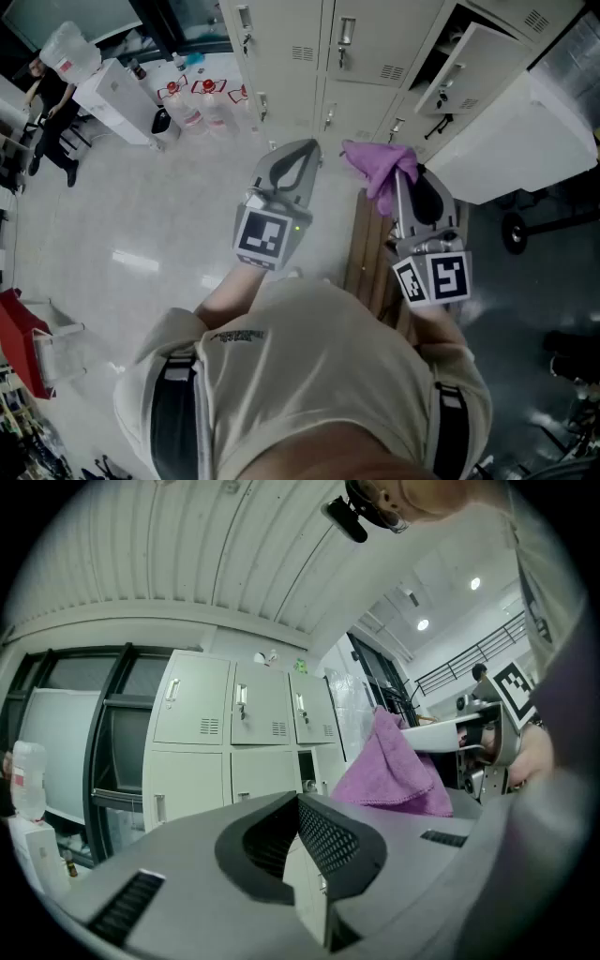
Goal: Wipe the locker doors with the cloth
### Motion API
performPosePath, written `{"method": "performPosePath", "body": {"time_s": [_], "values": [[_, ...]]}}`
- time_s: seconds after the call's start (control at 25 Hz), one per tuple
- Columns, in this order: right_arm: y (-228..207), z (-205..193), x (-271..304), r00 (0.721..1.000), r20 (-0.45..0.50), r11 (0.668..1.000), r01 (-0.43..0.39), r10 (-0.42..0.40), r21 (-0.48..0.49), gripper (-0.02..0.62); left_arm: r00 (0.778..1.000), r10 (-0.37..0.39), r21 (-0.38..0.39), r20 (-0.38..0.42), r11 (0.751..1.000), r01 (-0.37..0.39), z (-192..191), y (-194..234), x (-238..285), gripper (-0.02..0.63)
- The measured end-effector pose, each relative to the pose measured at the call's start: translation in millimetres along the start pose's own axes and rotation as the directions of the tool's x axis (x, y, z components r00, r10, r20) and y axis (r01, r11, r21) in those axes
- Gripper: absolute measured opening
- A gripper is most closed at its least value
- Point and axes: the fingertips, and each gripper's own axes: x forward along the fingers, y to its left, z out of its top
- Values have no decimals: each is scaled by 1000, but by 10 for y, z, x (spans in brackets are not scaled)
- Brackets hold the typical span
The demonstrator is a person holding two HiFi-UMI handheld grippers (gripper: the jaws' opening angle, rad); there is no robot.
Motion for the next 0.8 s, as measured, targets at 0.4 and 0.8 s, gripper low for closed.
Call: {"method": "performPosePath", "body": {"time_s": [0.4, 0.8], "values": [[-63, -76, -6, 1000, -16, 1000, 20, -20, 6, 44, 997, -60, -5, -48, 998, 60, -145, -201, 33, 0], [-175, -148, -71, 1000, -25, 1000, 6, -6, 30, 45, 997, -60, -10, -54, 998, 59, -187, -292, 120, 0]]}}
